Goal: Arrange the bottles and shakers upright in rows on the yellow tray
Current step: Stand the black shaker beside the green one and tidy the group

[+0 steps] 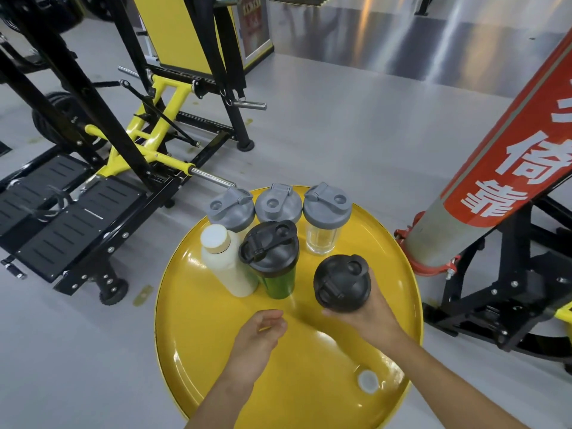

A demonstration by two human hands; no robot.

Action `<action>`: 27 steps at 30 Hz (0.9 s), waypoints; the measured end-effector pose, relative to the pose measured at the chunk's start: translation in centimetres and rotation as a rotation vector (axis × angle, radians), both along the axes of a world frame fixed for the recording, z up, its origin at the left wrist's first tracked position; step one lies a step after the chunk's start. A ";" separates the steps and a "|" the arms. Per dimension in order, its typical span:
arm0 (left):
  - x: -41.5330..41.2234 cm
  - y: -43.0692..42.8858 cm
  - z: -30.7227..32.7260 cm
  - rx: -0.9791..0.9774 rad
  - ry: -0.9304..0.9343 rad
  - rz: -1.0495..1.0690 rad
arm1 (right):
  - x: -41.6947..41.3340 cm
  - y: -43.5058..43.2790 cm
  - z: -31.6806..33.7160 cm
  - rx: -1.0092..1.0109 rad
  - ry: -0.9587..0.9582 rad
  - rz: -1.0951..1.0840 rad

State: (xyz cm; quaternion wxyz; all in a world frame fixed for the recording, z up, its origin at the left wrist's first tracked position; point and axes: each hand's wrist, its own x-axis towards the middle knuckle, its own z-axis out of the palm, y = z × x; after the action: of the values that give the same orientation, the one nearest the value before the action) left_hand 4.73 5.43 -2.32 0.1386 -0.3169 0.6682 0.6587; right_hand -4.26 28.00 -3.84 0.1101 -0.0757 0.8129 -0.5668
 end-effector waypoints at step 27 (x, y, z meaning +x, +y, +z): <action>1.1 -1.9 -0.5 0.020 -0.018 0.023 | -1.3 -3.7 0.5 -0.140 -0.130 -0.147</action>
State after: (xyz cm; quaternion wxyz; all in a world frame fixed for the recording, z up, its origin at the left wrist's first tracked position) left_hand 5.82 3.56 -2.87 0.1402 -0.3291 0.6567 0.6639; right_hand -5.53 24.34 -3.33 0.1151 0.0137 0.7659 -0.6324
